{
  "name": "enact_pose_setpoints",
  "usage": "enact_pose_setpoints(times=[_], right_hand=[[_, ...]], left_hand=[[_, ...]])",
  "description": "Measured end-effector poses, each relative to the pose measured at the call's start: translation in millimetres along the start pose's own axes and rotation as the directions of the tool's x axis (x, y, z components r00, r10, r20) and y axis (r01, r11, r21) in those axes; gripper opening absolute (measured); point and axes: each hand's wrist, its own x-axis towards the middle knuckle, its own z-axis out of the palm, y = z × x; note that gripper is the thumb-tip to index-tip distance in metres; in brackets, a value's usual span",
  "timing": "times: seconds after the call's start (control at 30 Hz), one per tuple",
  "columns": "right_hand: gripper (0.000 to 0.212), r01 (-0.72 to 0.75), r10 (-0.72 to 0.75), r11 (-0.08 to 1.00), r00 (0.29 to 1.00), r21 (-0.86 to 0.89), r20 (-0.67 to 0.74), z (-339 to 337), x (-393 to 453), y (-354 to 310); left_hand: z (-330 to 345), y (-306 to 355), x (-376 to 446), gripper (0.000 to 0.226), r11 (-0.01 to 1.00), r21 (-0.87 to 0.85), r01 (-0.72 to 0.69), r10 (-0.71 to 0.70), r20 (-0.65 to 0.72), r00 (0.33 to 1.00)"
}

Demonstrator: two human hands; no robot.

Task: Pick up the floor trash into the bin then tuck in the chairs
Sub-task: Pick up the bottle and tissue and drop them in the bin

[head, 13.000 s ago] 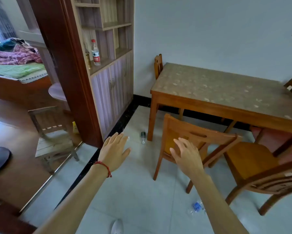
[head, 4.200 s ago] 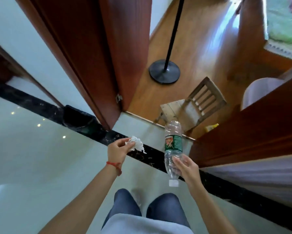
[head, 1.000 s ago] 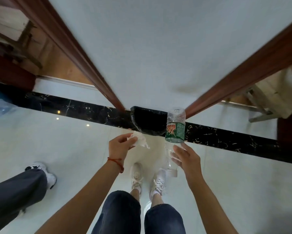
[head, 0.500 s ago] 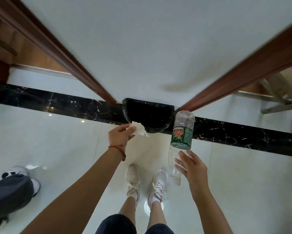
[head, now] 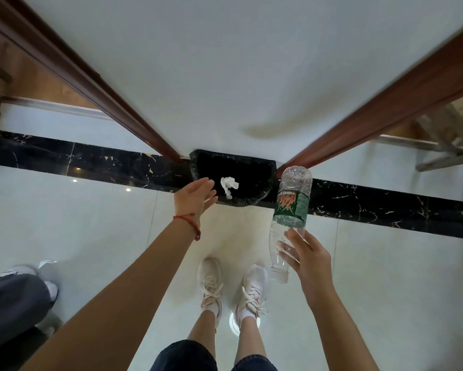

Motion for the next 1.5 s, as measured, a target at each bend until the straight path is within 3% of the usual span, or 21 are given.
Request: enact_pose_setpoints(times=[0.2,0.3,0.37,0.47,0.67,0.9,1.07,1.2,1.33,1.4,1.5], right_hand=[[0.044,-0.153,0.148,0.982,0.988,0.113,0.047,20,15,8],[0.039,-0.272,0.267,0.943,0.962,0.189,0.055,36,32,15],[0.035,-0.325,0.317,0.919,0.946,0.224,0.068,47,44,19],[0.045,-0.345,0.332,0.91,0.938,0.23,0.095,63,62,24],[0.057,-0.333,0.328,0.93,0.943,0.157,0.061,93,88,19],[0.061,-0.324,0.323,0.943,0.946,0.077,0.023,95,97,11],[0.046,-0.34,0.338,0.937,0.941,0.077,0.027,78,86,19],[0.035,-0.242,0.242,0.97,0.97,0.025,0.009,68,62,17],[0.037,-0.014,0.018,0.964,1.0,-0.265,0.012,65,28,14],[0.041,0.1,-0.09,0.908,0.995,-0.408,0.043,61,11,15],[0.046,0.251,-0.254,0.711,0.963,-0.657,0.092,48,-12,16]], left_hand=[[-24,0,-20,0.019,0.999,0.03,0.028,-0.032,0.129,0.991],[-39,-3,-27,0.018,0.984,0.164,-0.065,0.043,0.135,0.99],[-50,-7,-28,0.019,0.907,0.355,-0.225,0.171,0.178,0.969],[-67,-16,-26,0.024,0.699,0.571,-0.431,0.331,0.276,0.902],[-95,-26,-23,0.039,0.352,0.746,-0.565,0.435,0.404,0.804],[-99,-32,-23,0.053,0.287,0.776,-0.562,0.403,0.435,0.805],[-97,-33,-25,0.058,0.219,0.779,-0.588,0.43,0.464,0.775],[-94,-30,-29,0.054,0.172,0.783,-0.598,0.427,0.488,0.761],[-91,-23,-37,0.052,0.116,0.78,-0.615,0.424,0.521,0.741],[-89,-20,-43,0.048,0.083,0.78,-0.621,0.422,0.537,0.731],[-87,-16,-52,0.046,0.026,0.781,-0.624,0.403,0.563,0.722]])
